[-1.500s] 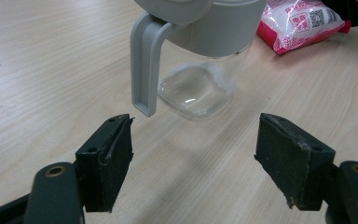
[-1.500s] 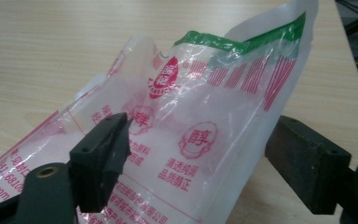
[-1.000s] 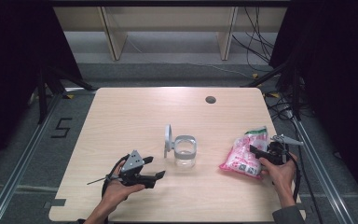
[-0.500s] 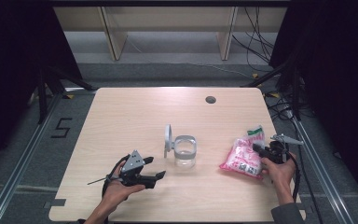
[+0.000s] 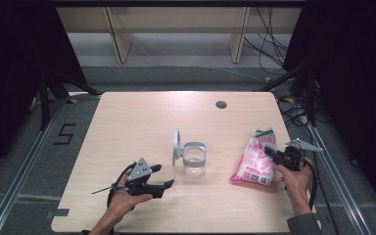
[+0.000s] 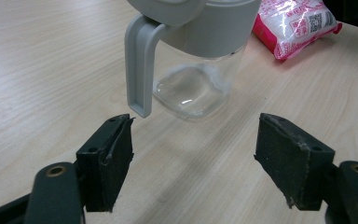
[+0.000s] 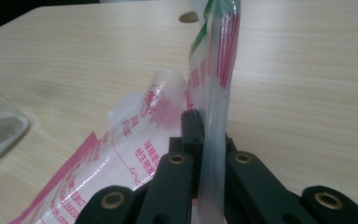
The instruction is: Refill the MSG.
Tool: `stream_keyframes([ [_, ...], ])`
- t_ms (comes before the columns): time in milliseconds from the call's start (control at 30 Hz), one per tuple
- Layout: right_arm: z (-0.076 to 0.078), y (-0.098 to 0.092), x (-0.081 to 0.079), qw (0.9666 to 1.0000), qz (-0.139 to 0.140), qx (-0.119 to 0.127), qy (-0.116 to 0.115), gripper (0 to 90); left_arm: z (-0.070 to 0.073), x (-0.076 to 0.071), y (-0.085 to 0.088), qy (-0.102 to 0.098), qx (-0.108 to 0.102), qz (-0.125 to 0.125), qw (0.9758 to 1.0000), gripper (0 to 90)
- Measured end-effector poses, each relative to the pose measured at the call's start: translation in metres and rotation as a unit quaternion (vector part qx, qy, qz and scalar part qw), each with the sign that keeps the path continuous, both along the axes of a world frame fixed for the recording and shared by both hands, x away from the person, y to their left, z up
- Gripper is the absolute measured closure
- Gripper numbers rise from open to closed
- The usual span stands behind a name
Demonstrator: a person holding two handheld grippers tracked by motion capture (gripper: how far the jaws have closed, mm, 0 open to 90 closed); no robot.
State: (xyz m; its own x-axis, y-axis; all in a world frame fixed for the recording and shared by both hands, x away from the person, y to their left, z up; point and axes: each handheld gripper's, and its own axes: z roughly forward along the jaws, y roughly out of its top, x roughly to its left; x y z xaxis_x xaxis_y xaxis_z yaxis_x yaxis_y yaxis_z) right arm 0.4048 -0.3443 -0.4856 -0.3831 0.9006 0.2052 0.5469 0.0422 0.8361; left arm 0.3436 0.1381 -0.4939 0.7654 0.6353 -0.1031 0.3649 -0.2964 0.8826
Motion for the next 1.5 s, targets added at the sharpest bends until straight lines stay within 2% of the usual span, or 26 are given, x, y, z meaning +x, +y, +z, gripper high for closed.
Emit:
stream_keyframes([
  [33,0.001,0.0,0.001,0.9997,0.009,-0.005,-0.022,90.0,0.0,0.0,0.0,-0.002,0.003,-0.002,1.0,26.8],
  [67,0.006,0.004,-0.003,0.9998,0.005,0.001,-0.019,90.0,0.0,0.0,0.0,0.002,0.0,0.001,1.0,26.8],
  [100,0.008,0.005,-0.004,0.9995,0.011,-0.004,-0.031,90.0,0.0,-0.001,-0.001,0.004,-0.001,0.002,1.0,27.0],
  [133,0.011,0.008,-0.007,0.9997,0.008,0.008,-0.022,90.0,0.0,0.0,0.0,-0.003,0.003,-0.003,1.0,27.0],
  [167,0.013,0.008,-0.007,0.9993,0.015,0.001,-0.034,90.0,0.0,0.0,-0.001,-0.005,0.005,-0.002,1.0,27.0],
  [233,0.016,0.01,-0.01,0.9983,0.023,0.011,-0.053,90.0,-0.001,-0.002,-0.002,0.005,0.0,0.002,1.0,27.0],
  [267,0.018,0.009,-0.01,0.9981,0.027,-0.004,-0.056,90.0,-0.001,-0.002,-0.003,0.002,0.002,0.0,1.0,27.0],
  [333,0.023,0.011,-0.014,0.9976,0.034,-0.001,-0.061,90.0,-0.001,-0.003,-0.003,0.002,0.002,-0.003,1.0,27.0],
  [400,0.028,0.013,-0.018,0.9966,0.04,0.012,-0.071,90.0,-0.001,-0.003,-0.007,0.005,-0.009,0.0,0.9999,27.3],
  [467,0.035,0.019,-0.023,0.9964,0.045,0.019,-0.07,90.0,-0.001,-0.004,-0.011,0.002,-0.002,-0.006,1.0,27.7],
  [500,0.038,0.02,-0.022,0.9946,0.058,0.007,-0.086,90.0,-0.002,-0.005,-0.014,0.005,-0.002,-0.015,0.9999,27.7],
  [633,0.05,0.035,-0.029,0.9931,0.068,0.01,-0.095,90.0,-0.004,-0.009,-0.023,0.004,-0.001,-0.024,0.9997,27.6],
  [700,0.054,0.038,-0.03,0.9904,0.082,-0.001,-0.112,90.0,-0.004,-0.009,-0.023,-0.001,0.001,-0.031,0.9995,27.4],
  [733,0.056,0.041,-0.032,0.9905,0.082,-0.002,-0.11,90.0,-0.004,-0.008,-0.023,-0.004,0.002,-0.033,0.9994,27.4],
  [800,0.059,0.046,-0.033,0.989,0.091,-0.002,-0.116,90.0,-0.004,-0.008,-0.022,-0.007,0.002,-0.029,0.9995,27.5],
  [833,0.06,0.047,-0.034,0.9891,0.09,-0.004,-0.116,90.0,-0.005,-0.009,-0.023,0.004,-0.004,-0.022,0.9997,27.4],
  [900,0.062,0.05,-0.036,0.9882,0.093,0.001,-0.121,90.0,-0.005,-0.009,-0.023,0.005,-0.008,-0.022,0.9997,27.5],
  [1067,0.069,0.055,-0.037,0.9828,0.104,-0.016,-0.152,90.0,-0.007,-0.01,-0.025,0.004,-0.002,-0.026,0.9996,27.5],
  [1200,0.077,0.062,-0.042,0.9831,0.106,-0.027,-0.147,90.0,-0.008,-0.013,-0.031,0.001,-0.012,-0.025,0.9996,27.9],
  [1233,0.078,0.063,-0.042,0.9811,0.112,-0.038,-0.153,90.0,-0.008,-0.015,-0.034,0.0,-0.017,-0.026,0.9995,28.2],
  [1267,0.08,0.066,-0.045,0.9834,0.106,-0.034,-0.144,90.0,-0.008,-0.017,-0.038,-0.002,-0.014,-0.029,0.9995,28.4],
  [1300,0.081,0.066,-0.044,0.9805,0.111,-0.043,-0.156,90.0,-0.008,-0.019,-0.041,-0.003,-0.013,-0.033,0.9994,28.7],
  [1333,0.082,0.068,-0.046,0.9825,0.109,-0.036,-0.147,90.0,-0.008,-0.019,-0.041,-0.003,-0.013,-0.033,0.9994,28.8],
  [1433,0.088,0.072,-0.049,0.9806,0.113,-0.031,-0.157,90.0,-0.01,-0.02,-0.058,-0.008,-0.013,-0.047,0.9988,29.1],
  [1467,0.09,0.072,-0.048,0.978,0.12,-0.032,-0.168,90.0,-0.01,-0.019,-0.062,-0.009,-0.011,-0.048,0.9987,29.1],
  [1500,0.092,0.075,-0.05,0.9793,0.117,-0.026,-0.163,90.0,-0.01,-0.018,-0.067,-0.011,-0.007,-0.052,0.9986,29.1],
])
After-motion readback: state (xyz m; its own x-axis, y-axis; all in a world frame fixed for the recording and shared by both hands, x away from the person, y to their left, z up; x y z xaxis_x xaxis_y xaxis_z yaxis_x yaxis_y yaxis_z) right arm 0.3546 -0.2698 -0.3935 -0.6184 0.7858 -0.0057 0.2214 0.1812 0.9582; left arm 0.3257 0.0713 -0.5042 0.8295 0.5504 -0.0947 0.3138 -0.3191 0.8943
